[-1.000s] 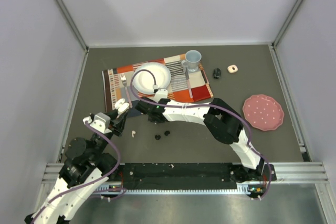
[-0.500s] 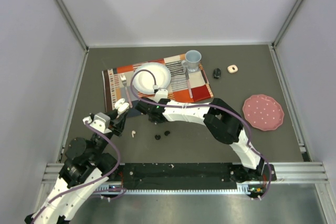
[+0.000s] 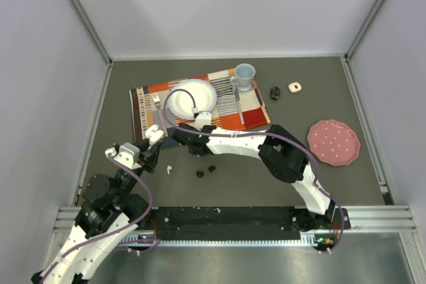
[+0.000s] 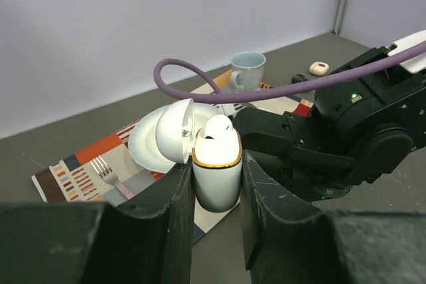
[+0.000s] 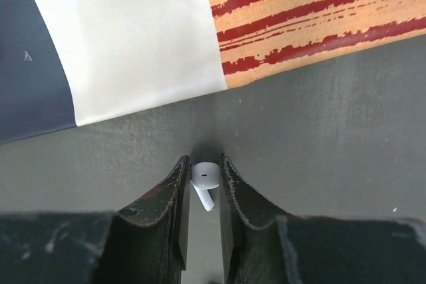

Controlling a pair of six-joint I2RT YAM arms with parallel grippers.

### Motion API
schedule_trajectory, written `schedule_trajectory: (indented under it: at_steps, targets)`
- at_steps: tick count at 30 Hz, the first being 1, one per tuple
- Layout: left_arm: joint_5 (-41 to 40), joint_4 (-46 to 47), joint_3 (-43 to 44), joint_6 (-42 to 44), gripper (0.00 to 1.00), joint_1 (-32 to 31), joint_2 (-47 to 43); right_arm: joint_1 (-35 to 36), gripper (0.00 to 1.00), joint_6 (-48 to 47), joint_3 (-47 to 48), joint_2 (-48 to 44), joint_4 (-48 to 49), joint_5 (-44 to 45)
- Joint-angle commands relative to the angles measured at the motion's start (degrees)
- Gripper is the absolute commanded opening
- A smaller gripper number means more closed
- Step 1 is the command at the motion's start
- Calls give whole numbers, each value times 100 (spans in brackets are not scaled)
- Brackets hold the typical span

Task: Insert the wireless bluetooth earbuds into the charging case
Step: Pick up the left earbud from the center of the board.

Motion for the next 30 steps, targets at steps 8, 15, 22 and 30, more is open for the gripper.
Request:
schedule_trajectory:
  at_steps: [8, 15, 22, 30]
  targets:
    - [174, 250, 108, -71, 0, 24, -998, 55, 0, -775, -2096, -2300, 2380, 805]
    - [507, 443, 3, -202, 0, 24, -963, 274, 0, -1398, -3176, -3539, 3417, 1463]
    - [780, 1136, -357, -518, 0, 24, -928, 512, 0, -2233, -4215, -4928, 5017, 1834]
    - [1527, 2209, -806, -826, 0, 16, -604, 679, 0, -2577, -4908, -6114, 6158, 1772]
